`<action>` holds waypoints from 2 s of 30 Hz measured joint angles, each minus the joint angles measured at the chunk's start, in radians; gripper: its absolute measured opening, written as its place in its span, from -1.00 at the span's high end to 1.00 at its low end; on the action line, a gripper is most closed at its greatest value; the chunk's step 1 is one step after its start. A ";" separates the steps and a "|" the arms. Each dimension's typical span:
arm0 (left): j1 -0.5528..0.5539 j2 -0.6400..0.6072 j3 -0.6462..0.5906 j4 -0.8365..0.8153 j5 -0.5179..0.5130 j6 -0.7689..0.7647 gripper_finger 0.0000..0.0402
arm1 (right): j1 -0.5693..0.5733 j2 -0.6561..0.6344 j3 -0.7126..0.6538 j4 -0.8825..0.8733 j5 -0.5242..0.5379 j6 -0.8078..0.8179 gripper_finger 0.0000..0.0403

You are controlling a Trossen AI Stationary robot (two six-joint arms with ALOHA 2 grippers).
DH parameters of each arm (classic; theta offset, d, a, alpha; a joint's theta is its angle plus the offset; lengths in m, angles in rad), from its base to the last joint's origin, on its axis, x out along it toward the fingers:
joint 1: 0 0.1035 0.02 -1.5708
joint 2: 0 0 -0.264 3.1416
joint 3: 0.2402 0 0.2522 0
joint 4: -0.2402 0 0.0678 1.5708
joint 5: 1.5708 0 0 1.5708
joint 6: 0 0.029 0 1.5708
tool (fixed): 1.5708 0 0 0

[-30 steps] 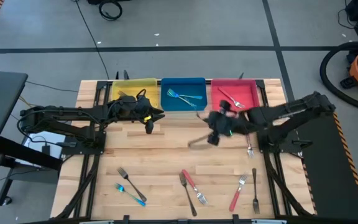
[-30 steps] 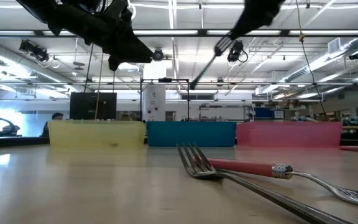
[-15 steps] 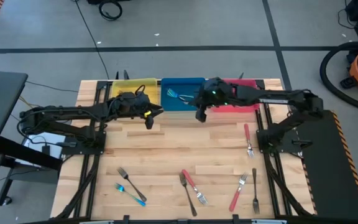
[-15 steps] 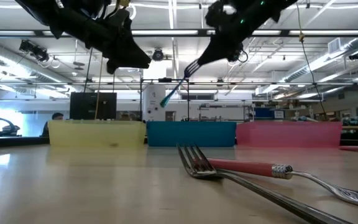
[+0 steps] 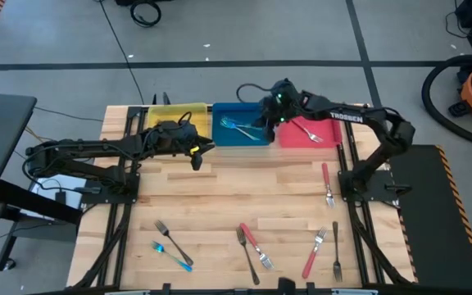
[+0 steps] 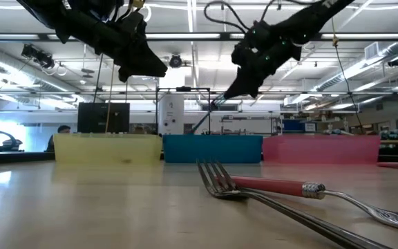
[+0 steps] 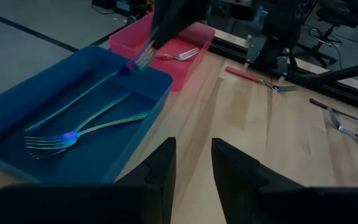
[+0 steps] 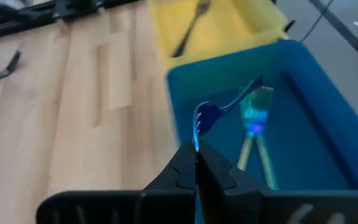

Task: Sort silverware by color (type)
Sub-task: Put the top blue fork into the blue bin, then put the middle black fork into the yellow bin

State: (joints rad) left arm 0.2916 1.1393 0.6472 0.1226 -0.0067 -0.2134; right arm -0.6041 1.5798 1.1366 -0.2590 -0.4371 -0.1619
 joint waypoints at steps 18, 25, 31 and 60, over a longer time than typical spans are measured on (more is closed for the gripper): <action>-0.003 0.000 0.000 0.058 0.000 0.014 0.49 | -0.109 0.216 0.002 0.068 -0.161 0.001 0.92; -0.003 0.000 0.000 0.059 0.000 -0.012 0.49 | -0.109 0.200 0.000 0.070 -0.154 0.080 0.82; -0.003 0.000 0.000 0.053 0.000 -0.037 0.49 | -0.096 0.200 0.000 0.067 -0.087 0.063 0.79; -0.097 0.000 0.000 0.023 0.000 0.109 0.49 | -0.029 0.059 0.000 0.066 -0.087 -0.017 0.42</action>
State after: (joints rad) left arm 0.1947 1.1397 0.6472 0.1457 -0.0067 -0.1047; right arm -0.6327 1.6393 1.1366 -0.1927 -0.5239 -0.1791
